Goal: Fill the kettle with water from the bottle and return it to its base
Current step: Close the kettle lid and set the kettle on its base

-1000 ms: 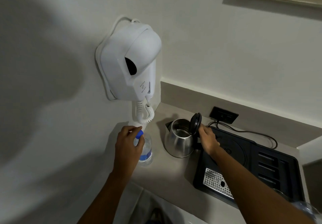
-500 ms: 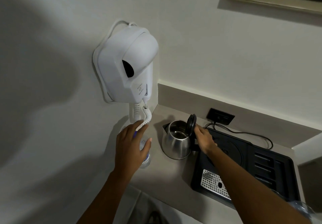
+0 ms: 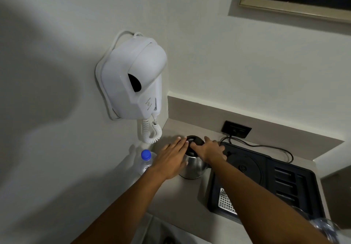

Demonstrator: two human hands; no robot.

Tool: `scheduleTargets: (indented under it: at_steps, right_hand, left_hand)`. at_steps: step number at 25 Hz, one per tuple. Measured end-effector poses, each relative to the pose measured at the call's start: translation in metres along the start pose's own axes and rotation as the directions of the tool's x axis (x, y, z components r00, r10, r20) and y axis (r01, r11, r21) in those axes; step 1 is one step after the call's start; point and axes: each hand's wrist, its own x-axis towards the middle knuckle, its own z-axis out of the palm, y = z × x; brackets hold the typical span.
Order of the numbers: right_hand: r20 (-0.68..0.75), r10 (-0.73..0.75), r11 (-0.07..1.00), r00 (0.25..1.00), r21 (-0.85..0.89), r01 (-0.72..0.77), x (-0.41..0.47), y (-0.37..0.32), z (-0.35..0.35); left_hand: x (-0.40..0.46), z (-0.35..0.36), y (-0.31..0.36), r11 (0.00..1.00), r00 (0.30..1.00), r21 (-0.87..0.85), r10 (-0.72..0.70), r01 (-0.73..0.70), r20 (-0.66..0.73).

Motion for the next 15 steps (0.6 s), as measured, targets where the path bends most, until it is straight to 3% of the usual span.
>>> scheduleTargets:
  at_steps: [2, 7, 10, 15]
  right_hand:
    - [0.001, -0.007, 1.0, 1.0, -0.019, 0.007, 0.002, 0.003, 0.002]
    - [0.038, -0.139, 0.99, 0.99, -0.006, 0.139, 0.011, 0.021, 0.0]
    - [0.074, -0.267, 0.958, 0.961, 0.128, 0.257, 0.02, 0.045, -0.008]
    - [0.166, -0.375, 0.883, 0.912, 0.364, 0.296, 0.026, 0.061, -0.019]
  left_hand:
    - [0.01, 0.013, 0.003, 1.0, 0.995, -0.004, -0.019, 0.019, 0.097]
    - [0.014, 0.034, 0.002, 0.999, 0.995, 0.005, -0.036, 0.035, 0.09]
    - [0.018, 0.035, 0.005, 0.998, 0.995, 0.03, -0.057, 0.055, 0.078]
    - [0.033, 0.024, 0.011, 0.997, 0.995, 0.062, -0.046, 0.041, 0.085]
